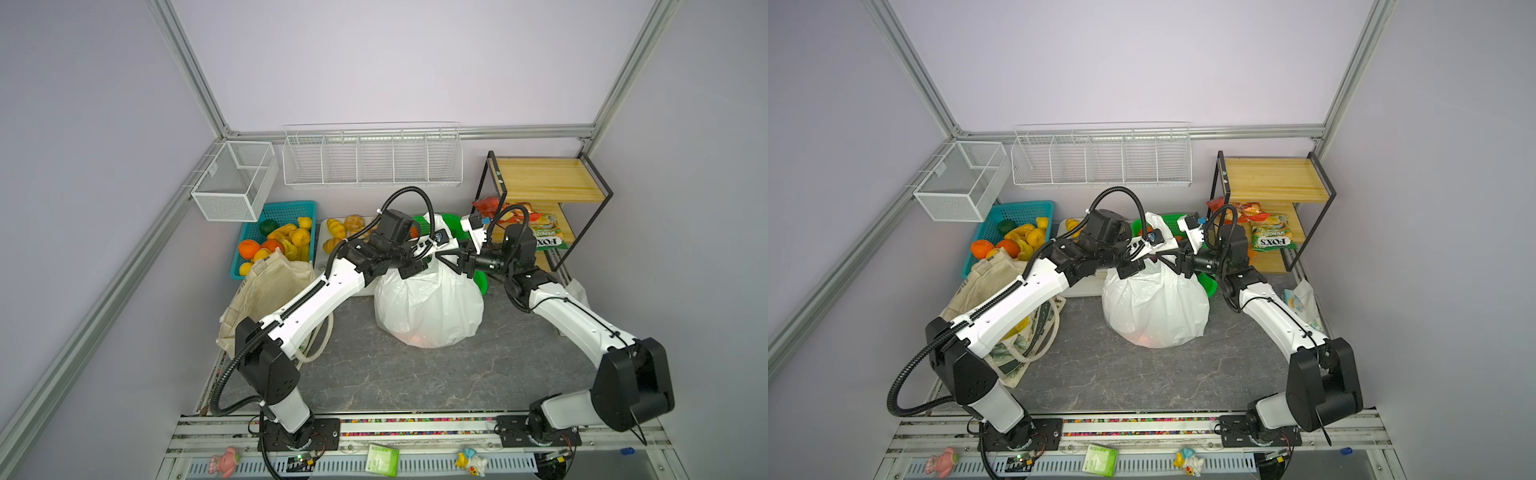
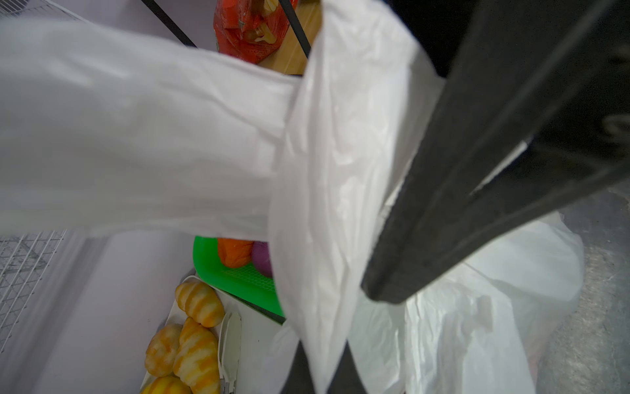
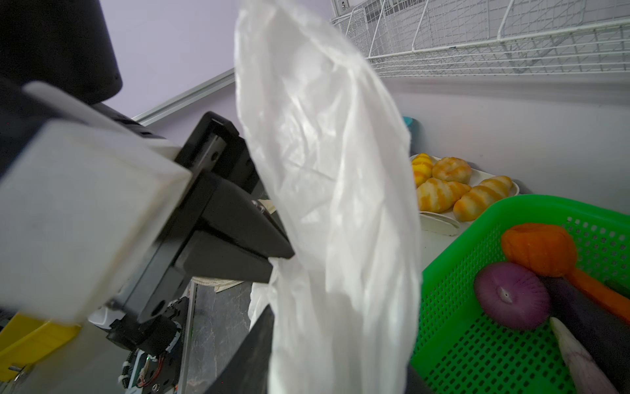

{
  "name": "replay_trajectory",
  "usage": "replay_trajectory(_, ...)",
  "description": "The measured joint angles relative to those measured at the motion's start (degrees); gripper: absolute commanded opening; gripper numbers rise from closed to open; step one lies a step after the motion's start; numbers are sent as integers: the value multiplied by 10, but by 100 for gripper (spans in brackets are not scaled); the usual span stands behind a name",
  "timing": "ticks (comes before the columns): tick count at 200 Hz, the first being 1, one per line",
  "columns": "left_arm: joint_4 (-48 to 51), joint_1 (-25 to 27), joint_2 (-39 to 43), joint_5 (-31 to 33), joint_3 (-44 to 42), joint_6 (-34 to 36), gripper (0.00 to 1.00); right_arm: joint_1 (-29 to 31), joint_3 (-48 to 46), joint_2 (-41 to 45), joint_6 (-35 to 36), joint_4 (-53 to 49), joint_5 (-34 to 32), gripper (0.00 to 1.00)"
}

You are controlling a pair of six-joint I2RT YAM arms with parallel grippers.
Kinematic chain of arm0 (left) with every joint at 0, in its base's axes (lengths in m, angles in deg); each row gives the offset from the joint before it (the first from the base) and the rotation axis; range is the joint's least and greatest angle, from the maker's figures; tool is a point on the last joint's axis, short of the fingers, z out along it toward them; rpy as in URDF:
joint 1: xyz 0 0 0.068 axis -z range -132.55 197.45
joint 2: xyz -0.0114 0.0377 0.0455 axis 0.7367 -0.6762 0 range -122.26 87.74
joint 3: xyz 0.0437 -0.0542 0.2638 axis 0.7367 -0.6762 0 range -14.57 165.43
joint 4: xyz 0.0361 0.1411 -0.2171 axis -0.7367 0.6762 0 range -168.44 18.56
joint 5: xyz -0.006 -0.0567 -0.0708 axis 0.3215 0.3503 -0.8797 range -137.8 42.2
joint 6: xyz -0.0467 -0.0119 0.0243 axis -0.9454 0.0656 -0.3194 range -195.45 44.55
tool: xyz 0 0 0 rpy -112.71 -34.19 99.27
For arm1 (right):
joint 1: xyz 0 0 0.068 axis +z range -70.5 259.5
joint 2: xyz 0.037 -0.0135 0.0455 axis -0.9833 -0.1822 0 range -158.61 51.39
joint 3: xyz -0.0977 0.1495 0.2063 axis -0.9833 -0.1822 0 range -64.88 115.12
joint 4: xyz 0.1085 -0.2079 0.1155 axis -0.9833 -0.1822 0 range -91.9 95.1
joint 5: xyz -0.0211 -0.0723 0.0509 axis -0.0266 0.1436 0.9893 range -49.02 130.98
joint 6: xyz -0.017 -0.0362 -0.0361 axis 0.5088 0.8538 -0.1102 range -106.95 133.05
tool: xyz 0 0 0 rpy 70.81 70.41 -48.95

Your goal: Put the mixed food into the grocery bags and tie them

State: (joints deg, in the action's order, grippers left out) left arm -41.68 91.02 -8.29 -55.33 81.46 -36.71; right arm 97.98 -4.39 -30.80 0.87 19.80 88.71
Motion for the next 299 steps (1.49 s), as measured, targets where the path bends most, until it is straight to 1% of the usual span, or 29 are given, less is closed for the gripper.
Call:
replay_trajectory(21, 0, 0, 0, 0, 0, 2, 0, 0, 0, 0, 3, -7, -1, 8)
replay_trajectory(31, 0, 0, 0, 0, 0, 1, 1, 1, 0, 1, 10, -9, -1, 6)
replay_trajectory(41, 0, 0, 0, 0, 0, 0, 10, 1, 0, 2, 13, -15, -2, 6)
replay_trajectory(55, 0, 0, 0, -1, 0, -6, 29, 1, 0, 5, 20, -20, -4, 6)
replay_trajectory(65, -2, -1, 2, -9, 0, -10, 38, 0, 0, 9, 26, -25, -5, 6)
replay_trajectory(74, -4, -3, 4, -20, -1, -21, 44, -1, 0, 12, 32, -30, -4, 6)
replay_trajectory(87, -12, -11, 15, -51, -9, -35, 51, -1, -4, 21, 46, -35, -3, 6)
replay_trajectory(112, -29, -54, 44, -151, -18, -87, 66, -1, -20, 46, 78, -43, 1, 6)
replay_trajectory(125, -49, -80, 53, -205, -18, -129, 68, -1, -26, 57, 95, -49, 3, 6)
replay_trajectory(140, -80, -98, 54, -251, -18, -186, 71, 0, -30, 65, 111, -54, 6, 6)
replay_trajectory(163, -124, -101, 43, -301, -11, -276, 73, 4, -32, 70, 128, -61, 10, 6)
replay_trajectory(189, -169, -99, 2, -351, 23, -370, 73, 12, -32, 70, 142, -66, 12, 6)
replay_trajectory(200, -187, -99, -14, -368, 33, -403, 73, 15, -32, 70, 147, -68, 11, 7)
replay_trajectory(205, -196, -99, -20, -375, 36, -418, 71, 16, -32, 70, 150, -70, 11, 6)
replay_trajectory(210, -205, -99, -26, -381, 38, -433, 68, 16, -32, 70, 151, -71, 11, 6)
replay_trajectory(221, -221, -99, -36, -392, 38, -457, 58, 19, -32, 70, 155, -74, 10, 7)
replay_trajectory(237, -236, -99, -46, -401, 38, -487, 39, 19, -32, 70, 156, -78, 4, 8)
replay_trajectory(250, -242, -99, -51, -405, 38, -500, 19, 19, -32, 70, 156, -80, -4, 11)
replay_trajectory(257, -243, -99, -52, -405, 38, -504, 6, 19, -32, 70, 155, -82, -9, 12)
replay_trajectory(262, -245, -99, -52, -405, 38, -503, 1, 19, -32, 70, 154, -82, -15, 13)
replay_trajectory(279, -255, -99, -49, -401, 37, -507, 0, 19, -32, 70, 147, -86, -32, 16)
replay_trajectory(299, -276, -99, -37, -397, 17, -508, 0, 19, -32, 70, 137, -89, -54, 17)
